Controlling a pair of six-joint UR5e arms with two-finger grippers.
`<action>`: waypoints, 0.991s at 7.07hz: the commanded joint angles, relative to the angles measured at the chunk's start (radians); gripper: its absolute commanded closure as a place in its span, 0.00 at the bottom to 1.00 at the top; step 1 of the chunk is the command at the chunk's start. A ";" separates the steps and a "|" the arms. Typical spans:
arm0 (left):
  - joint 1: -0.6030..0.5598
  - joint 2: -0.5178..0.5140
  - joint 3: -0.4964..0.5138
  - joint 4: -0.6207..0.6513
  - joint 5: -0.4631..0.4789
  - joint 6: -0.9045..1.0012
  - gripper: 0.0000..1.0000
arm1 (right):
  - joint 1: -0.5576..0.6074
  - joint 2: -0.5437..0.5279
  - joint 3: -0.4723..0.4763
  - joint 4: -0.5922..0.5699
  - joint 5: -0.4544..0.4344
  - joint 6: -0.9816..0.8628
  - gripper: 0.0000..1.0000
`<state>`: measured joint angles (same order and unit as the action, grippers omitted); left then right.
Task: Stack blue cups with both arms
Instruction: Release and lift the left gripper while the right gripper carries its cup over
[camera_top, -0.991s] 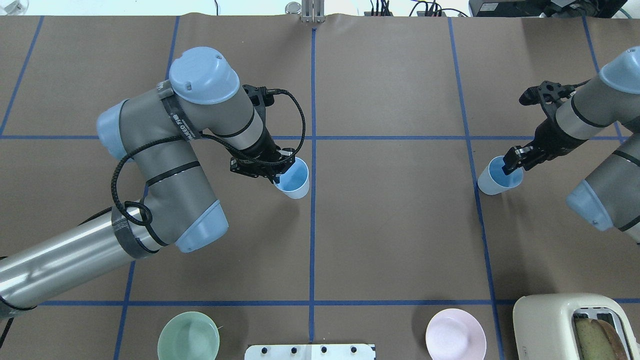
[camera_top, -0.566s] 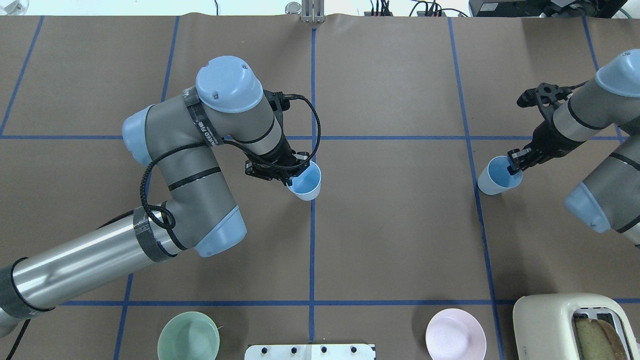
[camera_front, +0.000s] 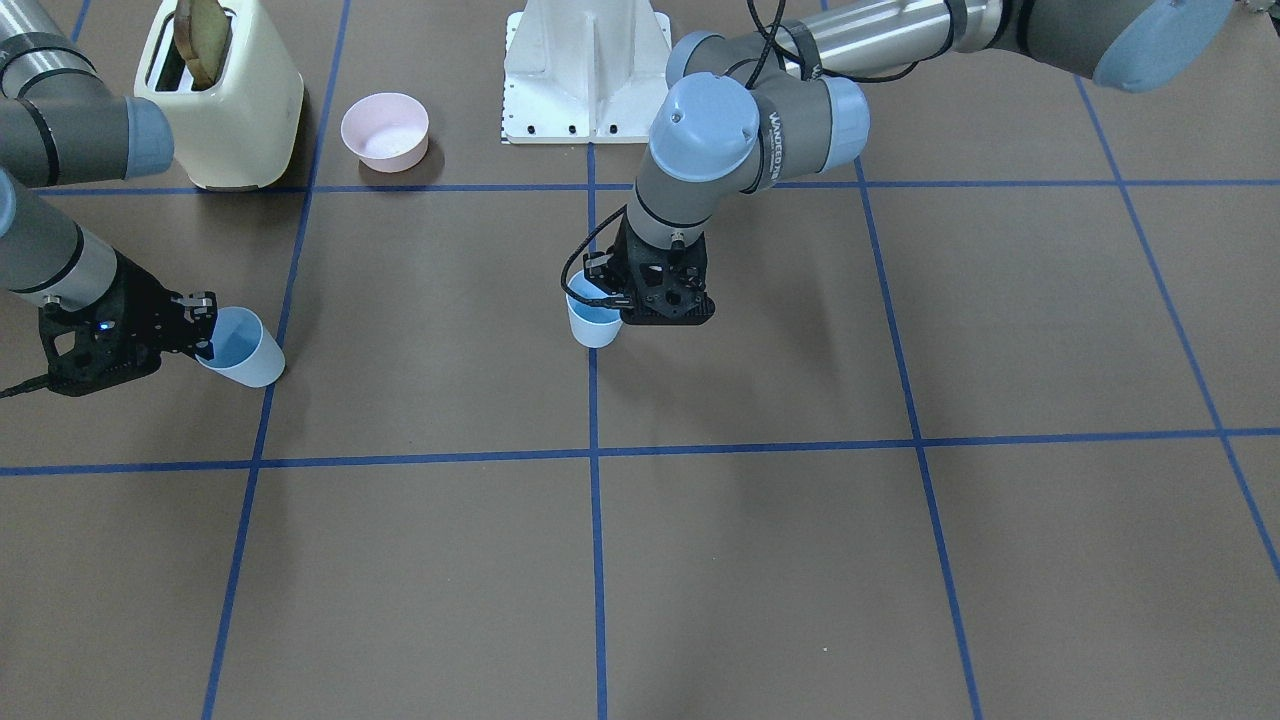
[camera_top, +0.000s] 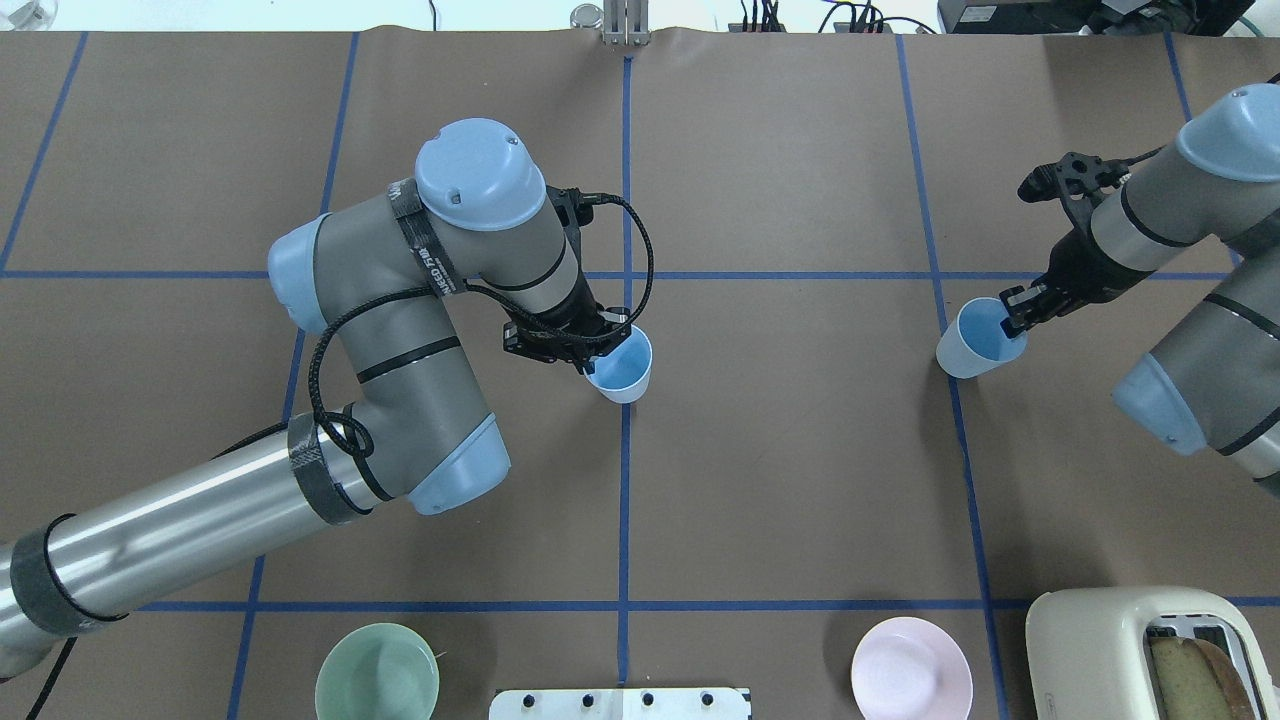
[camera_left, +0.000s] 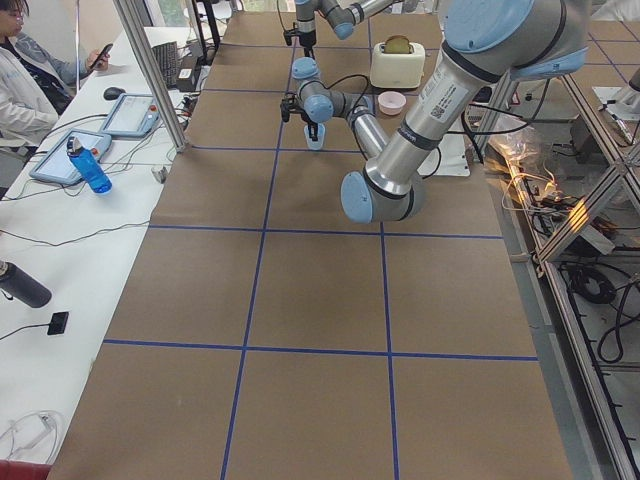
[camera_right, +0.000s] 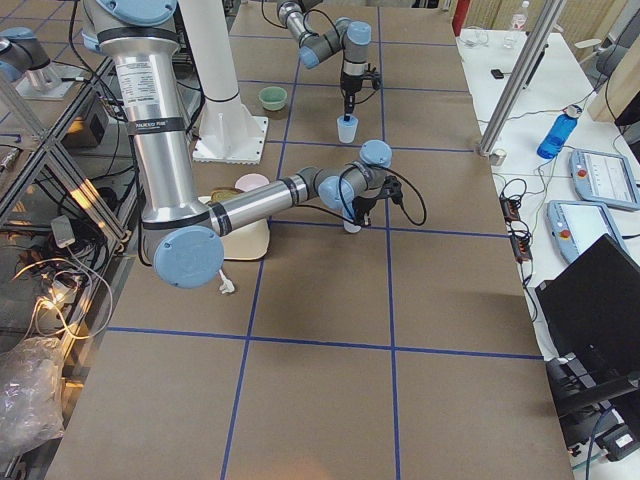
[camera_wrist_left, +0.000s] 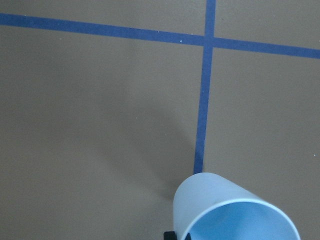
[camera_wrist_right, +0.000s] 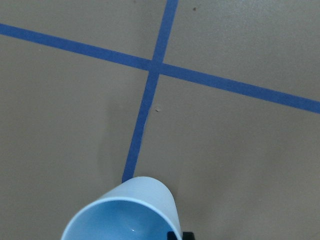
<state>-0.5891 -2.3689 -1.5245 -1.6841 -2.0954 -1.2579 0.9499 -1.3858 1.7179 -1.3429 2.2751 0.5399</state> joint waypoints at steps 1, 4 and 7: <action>0.011 -0.018 0.026 -0.002 0.023 0.002 1.00 | 0.012 0.060 0.000 -0.013 0.007 0.006 1.00; 0.011 -0.019 0.049 -0.025 0.023 0.008 1.00 | 0.041 0.164 0.028 -0.131 0.014 0.020 1.00; 0.011 -0.019 0.070 -0.058 0.021 0.008 0.70 | 0.040 0.258 0.034 -0.191 0.021 0.084 1.00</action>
<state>-0.5783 -2.3884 -1.4582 -1.7358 -2.0734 -1.2513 0.9910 -1.1675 1.7513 -1.5161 2.2924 0.5871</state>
